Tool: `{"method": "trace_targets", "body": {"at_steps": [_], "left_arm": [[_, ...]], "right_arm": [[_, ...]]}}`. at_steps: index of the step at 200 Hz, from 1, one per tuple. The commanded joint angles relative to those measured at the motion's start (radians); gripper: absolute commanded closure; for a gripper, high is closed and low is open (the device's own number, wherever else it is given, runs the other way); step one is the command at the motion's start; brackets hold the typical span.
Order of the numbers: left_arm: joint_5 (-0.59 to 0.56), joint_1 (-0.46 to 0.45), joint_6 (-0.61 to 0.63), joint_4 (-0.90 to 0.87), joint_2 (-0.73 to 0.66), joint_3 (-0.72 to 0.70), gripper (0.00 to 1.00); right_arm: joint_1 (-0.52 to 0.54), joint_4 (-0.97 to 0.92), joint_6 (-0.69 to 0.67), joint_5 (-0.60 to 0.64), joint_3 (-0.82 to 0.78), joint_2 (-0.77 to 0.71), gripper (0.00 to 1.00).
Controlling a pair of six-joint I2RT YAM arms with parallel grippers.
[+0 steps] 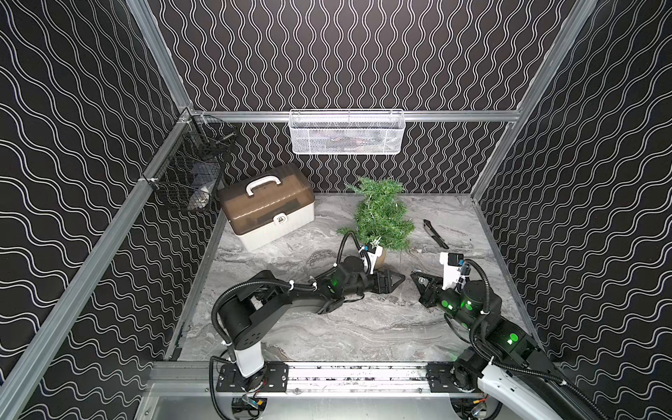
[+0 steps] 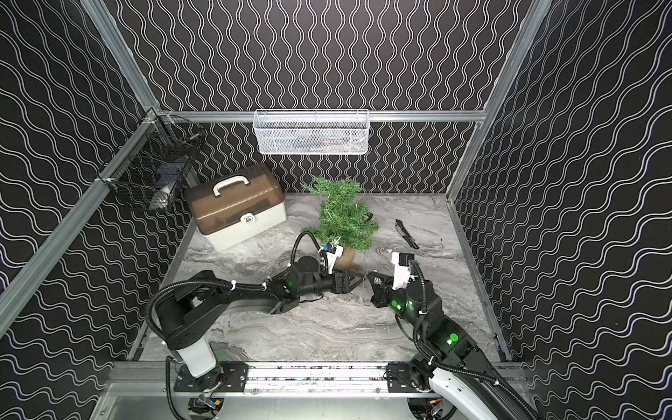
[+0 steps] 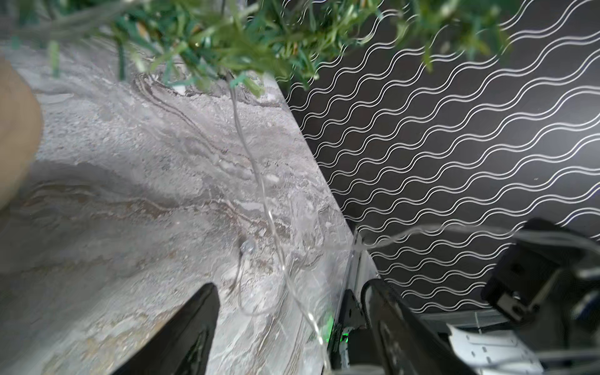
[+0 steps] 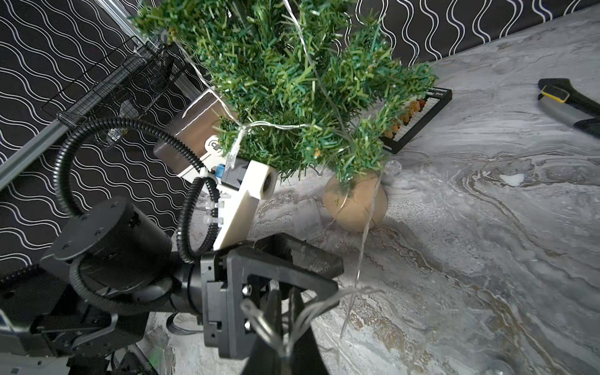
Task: Remove string lights from the small christmas tree
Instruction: Remove the light string from the Christmas tree.
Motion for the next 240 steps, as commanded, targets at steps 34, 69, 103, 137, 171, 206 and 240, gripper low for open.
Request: {"method": "trace_targets", "body": {"at_steps": [34, 69, 103, 137, 171, 206, 240], "left_arm": [[0.022, -0.023, -0.074, 0.130, 0.071, 0.020, 0.30], [0.013, -0.031, -0.085, 0.148, 0.086, 0.025, 0.46], [0.016, -0.031, -0.061, 0.104, 0.061, 0.036, 0.81], [-0.068, -0.032, 0.046, -0.149, -0.055, 0.058, 0.98], [-0.167, -0.047, 0.134, -0.348, -0.164, 0.082, 1.00], [-0.214, -0.100, 0.206, -0.477, -0.198, 0.147, 1.00], [-0.249, -0.109, 0.232, -0.534, -0.241, 0.158, 1.00]], "right_arm": [[0.001, 0.012, 0.000, 0.020, -0.007, -0.002, 1.00], [0.001, 0.027, 0.003, 0.019, -0.009, 0.008, 1.00], [0.001, 0.010, 0.013, 0.054, -0.015, -0.003, 1.00], [0.001, -0.006, 0.041, 0.107, -0.052, -0.016, 1.00], [0.001, 0.010, 0.078, 0.111, -0.108, 0.009, 1.00], [0.001, -0.004, 0.109, 0.142, -0.137, 0.015, 0.90], [0.001, -0.048, 0.114, 0.183, -0.131, -0.001, 0.49]]}}
